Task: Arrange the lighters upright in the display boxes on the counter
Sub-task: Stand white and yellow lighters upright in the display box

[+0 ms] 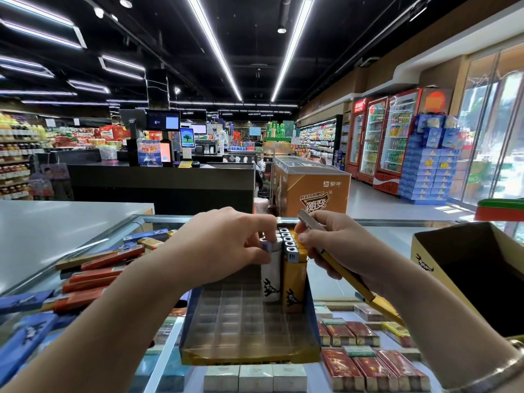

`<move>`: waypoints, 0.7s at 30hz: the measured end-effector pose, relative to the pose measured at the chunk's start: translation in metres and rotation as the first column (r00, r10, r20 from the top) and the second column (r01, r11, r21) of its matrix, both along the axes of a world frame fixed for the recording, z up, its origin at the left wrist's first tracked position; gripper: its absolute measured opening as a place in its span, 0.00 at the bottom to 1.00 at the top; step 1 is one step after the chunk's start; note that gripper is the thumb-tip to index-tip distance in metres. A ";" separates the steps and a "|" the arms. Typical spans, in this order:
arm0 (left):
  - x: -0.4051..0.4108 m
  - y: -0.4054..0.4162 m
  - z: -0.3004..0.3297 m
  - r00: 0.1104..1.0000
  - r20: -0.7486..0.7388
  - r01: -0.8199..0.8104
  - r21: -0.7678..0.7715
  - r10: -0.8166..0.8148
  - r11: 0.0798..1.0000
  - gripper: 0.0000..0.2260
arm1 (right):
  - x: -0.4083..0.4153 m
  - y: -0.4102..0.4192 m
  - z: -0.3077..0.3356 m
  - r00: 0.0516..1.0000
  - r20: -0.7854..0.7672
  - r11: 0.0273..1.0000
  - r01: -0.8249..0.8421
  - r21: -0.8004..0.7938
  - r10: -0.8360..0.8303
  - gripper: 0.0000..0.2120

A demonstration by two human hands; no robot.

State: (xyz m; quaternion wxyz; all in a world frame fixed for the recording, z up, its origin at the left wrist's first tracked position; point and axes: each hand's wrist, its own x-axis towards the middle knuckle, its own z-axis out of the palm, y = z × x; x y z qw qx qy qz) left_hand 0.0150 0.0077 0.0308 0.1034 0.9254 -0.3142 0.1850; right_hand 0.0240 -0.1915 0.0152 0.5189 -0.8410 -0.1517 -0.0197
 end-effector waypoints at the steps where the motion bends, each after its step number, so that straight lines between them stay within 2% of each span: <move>1: 0.000 0.000 -0.001 1.000 -0.018 0.004 0.001 -0.004 1.000 0.08 | 0.000 0.000 0.000 1.000 -0.002 1.000 0.004 0.001 -0.004 0.04; 6: 0.002 -0.008 -0.008 0.998 0.066 0.005 0.048 -0.008 0.999 0.14 | 0.000 0.000 0.000 1.000 0.010 0.999 0.008 0.050 -0.009 0.04; 8: 0.004 -0.008 -0.009 1.000 -0.021 0.006 -0.015 -0.007 1.000 0.12 | 0.002 -0.001 0.000 1.000 0.004 0.990 0.020 0.139 -0.021 0.04; 10: 0.005 -0.008 -0.008 0.996 -0.083 0.024 -0.131 -0.035 0.991 0.11 | 0.002 -0.004 0.003 1.000 -0.029 0.952 -0.003 0.306 0.013 0.06; 12: 0.004 -0.009 -0.007 0.996 -0.055 0.052 -0.235 -0.066 0.971 0.14 | 0.002 -0.008 0.008 0.992 -0.034 0.847 -0.082 0.525 0.118 0.06; 14: 0.001 -0.011 -0.006 0.995 -0.008 0.094 -0.333 -0.103 0.938 0.14 | -0.001 -0.009 0.011 0.977 0.005 0.678 -0.151 0.719 0.212 0.05; 17: -0.006 -0.018 -0.006 0.989 0.000 0.134 -0.421 -0.148 0.897 0.14 | -0.003 -0.007 0.014 0.970 0.069 0.485 -0.177 0.856 0.231 0.05; 21: -0.012 -0.029 -0.011 0.987 0.021 0.157 -0.358 -0.160 0.920 0.17 | -0.006 0.001 0.013 0.980 0.102 0.456 -0.172 0.873 0.173 0.09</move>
